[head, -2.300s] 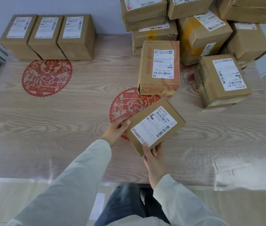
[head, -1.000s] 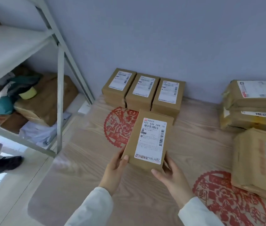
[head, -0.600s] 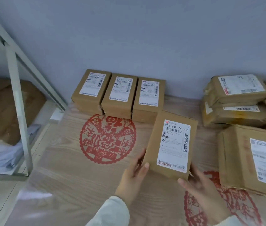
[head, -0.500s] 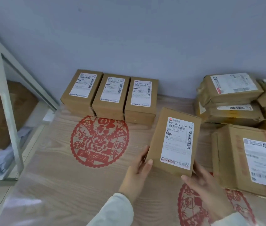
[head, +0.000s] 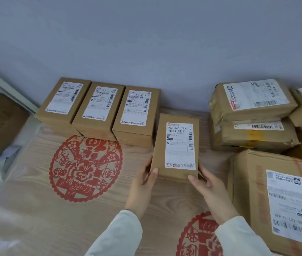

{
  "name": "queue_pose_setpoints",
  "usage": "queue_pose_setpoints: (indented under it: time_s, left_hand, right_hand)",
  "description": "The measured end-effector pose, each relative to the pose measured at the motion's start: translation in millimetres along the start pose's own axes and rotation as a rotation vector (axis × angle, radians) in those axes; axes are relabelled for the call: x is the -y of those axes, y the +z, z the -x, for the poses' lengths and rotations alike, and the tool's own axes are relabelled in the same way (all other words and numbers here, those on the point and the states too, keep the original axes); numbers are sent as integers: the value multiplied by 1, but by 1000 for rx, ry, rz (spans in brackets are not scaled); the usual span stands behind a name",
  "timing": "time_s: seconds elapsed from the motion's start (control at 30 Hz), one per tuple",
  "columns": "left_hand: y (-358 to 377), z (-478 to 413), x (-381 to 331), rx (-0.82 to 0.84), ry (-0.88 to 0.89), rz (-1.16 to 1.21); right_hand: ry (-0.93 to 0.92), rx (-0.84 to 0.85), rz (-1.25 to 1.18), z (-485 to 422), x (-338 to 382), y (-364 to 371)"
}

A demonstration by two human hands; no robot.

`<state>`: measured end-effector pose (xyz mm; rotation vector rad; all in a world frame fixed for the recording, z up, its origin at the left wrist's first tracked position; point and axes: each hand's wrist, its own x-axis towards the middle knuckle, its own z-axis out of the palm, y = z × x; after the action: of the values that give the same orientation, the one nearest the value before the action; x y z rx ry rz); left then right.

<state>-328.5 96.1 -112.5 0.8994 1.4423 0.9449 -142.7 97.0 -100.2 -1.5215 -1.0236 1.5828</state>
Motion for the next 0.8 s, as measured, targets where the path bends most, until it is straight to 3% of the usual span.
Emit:
queue_pose_setpoints:
  time_s: [0.47, 0.8]
  left_hand:
    - [17, -24, 12, -368, 47, 81]
    - [31, -55, 4, -512, 56, 63]
  right_hand:
    - [-91, -239, 16, -34, -17, 15]
    - [-143, -299, -13, -67, -12, 13]
